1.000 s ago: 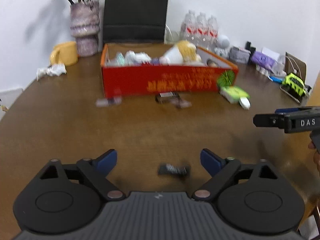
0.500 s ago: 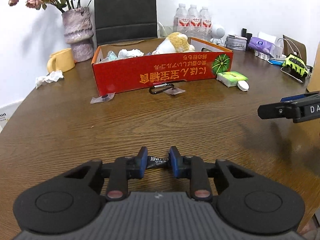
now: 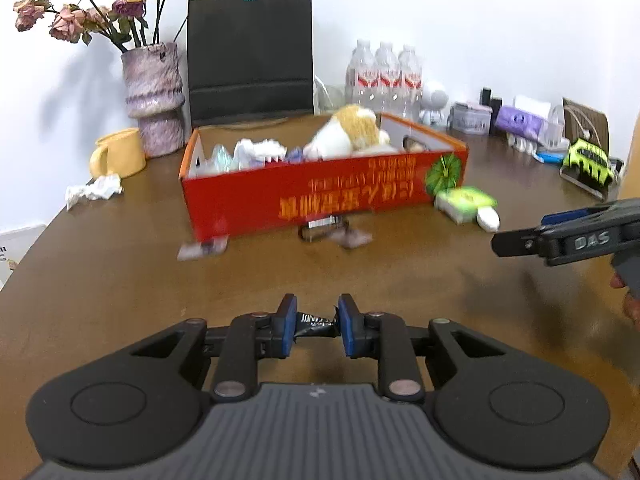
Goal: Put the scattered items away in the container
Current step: 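Grasp the black wrapped item with the left tool while the right grasps the white round container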
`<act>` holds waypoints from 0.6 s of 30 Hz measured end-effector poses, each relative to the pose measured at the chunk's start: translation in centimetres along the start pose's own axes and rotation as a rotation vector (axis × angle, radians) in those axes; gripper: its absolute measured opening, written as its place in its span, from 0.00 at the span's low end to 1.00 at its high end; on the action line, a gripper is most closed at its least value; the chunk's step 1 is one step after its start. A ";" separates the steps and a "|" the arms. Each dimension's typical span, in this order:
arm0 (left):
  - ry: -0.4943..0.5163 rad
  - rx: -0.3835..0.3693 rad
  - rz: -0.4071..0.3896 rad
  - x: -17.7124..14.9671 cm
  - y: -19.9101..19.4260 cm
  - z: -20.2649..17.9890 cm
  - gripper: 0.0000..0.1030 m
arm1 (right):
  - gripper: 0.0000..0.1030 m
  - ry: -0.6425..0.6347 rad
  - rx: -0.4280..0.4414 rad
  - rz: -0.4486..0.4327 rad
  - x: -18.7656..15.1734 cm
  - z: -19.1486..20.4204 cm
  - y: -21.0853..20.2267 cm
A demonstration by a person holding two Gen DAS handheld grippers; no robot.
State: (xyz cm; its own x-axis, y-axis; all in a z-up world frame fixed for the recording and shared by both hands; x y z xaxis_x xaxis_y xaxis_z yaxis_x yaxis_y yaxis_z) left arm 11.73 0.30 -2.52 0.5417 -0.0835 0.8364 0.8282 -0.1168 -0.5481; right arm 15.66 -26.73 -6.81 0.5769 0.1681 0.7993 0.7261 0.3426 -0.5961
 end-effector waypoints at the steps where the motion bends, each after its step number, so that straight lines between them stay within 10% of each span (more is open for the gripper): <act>1: -0.010 -0.005 -0.005 0.5 0.3 0.2 0.22 | 0.91 -0.004 -0.015 0.002 0.5 -0.3 0.6; 13: -0.100 -0.036 -0.009 3.1 4.1 1.4 0.22 | 0.26 -0.005 -0.071 0.058 1.9 -2.4 5.5; 18: -0.121 -0.049 -0.024 3.9 4.7 1.6 0.23 | 0.25 -0.012 -0.069 0.025 1.8 -2.3 4.7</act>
State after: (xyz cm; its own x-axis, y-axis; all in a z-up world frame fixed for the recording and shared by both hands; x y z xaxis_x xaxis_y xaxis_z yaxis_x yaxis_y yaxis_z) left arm 17.96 1.06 -1.88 0.5377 0.0391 0.8422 0.8347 -0.1657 -0.5252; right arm 20.96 -27.00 -8.36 0.5913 0.1868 0.7845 0.7355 0.2741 -0.6196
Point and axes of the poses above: each gripper's, at about its wrist camera, not at the fingertips, and y roughly the way its jaws point, z to its left, x to its top, the point moved 1 cm from there along y, roughly the way its jaws point, and after that the axes turned 1 degree about -x, right-handed, at the moved point
